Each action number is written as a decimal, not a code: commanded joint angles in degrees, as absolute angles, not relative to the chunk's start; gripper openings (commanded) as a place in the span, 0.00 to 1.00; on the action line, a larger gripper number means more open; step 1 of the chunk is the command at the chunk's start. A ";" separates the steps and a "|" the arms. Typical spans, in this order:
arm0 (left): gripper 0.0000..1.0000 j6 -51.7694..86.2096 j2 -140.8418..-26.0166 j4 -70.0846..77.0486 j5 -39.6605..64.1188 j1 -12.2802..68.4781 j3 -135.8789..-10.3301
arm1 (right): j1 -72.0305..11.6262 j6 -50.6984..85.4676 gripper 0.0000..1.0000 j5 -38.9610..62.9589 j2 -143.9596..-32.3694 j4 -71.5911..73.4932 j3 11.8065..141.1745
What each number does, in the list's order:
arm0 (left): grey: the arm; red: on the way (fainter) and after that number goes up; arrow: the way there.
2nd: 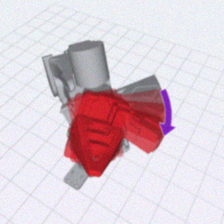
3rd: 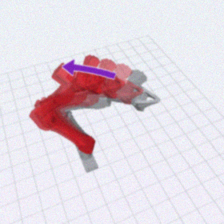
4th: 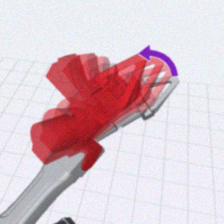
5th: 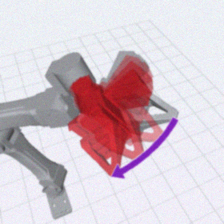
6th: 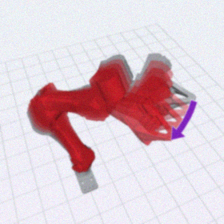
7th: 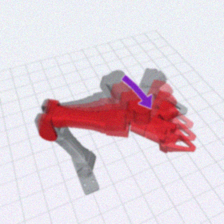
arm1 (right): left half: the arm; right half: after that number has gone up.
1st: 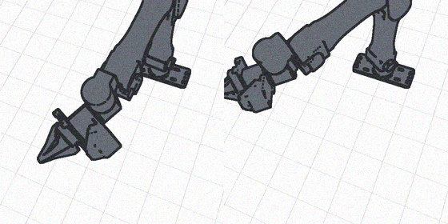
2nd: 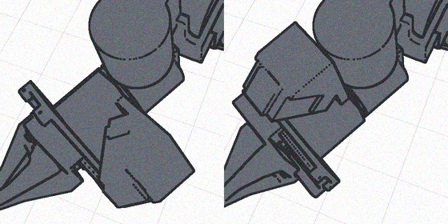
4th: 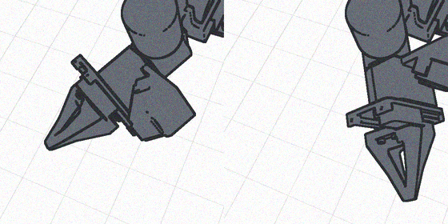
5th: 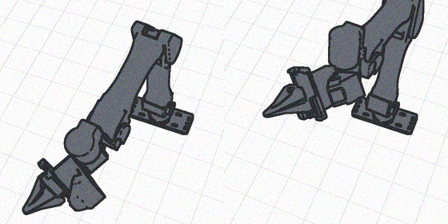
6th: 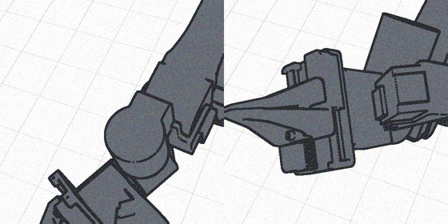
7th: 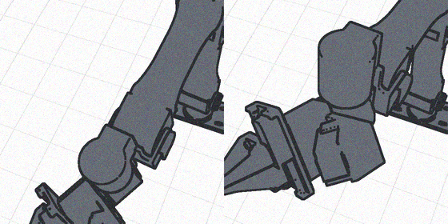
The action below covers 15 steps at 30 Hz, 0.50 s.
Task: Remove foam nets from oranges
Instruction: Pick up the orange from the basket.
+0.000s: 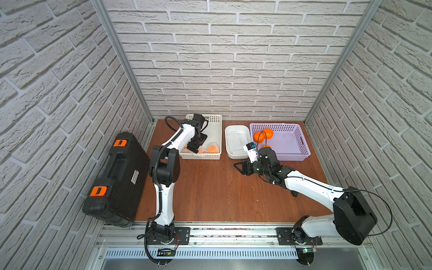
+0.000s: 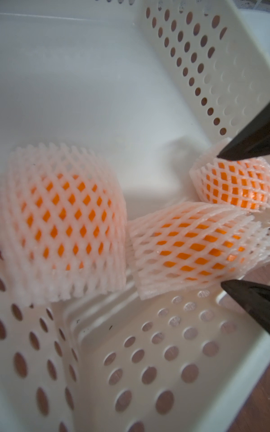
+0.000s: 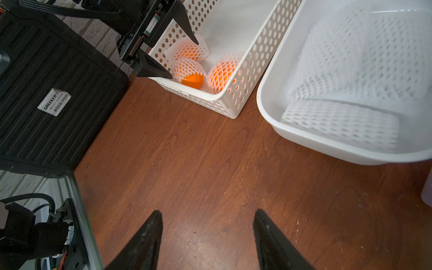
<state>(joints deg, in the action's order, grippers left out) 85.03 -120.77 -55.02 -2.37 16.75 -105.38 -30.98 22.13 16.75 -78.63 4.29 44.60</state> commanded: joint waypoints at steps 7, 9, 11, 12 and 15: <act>0.74 85.96 -125.00 -56.95 -2.56 16.88 -108.89 | -31.37 21.69 0.62 17.08 -79.37 4.57 46.41; 0.74 83.74 -126.15 -56.82 -2.24 17.00 -111.31 | -31.31 21.71 0.63 17.05 -79.28 4.53 46.41; 0.74 81.54 -127.62 -57.76 -1.85 16.83 -114.34 | -31.38 21.66 0.62 17.04 -79.25 4.48 46.46; 0.74 80.87 -128.24 -58.52 -1.74 16.75 -115.57 | -31.38 21.69 0.62 17.04 -79.20 4.40 46.42; 0.74 78.88 -129.57 -59.80 -0.78 16.12 -117.72 | -31.38 21.63 0.62 17.13 -79.28 4.39 46.55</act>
<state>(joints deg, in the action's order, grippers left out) 82.02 -128.25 -57.19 -1.93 16.69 -115.87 -30.98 22.11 16.75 -79.35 3.62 45.01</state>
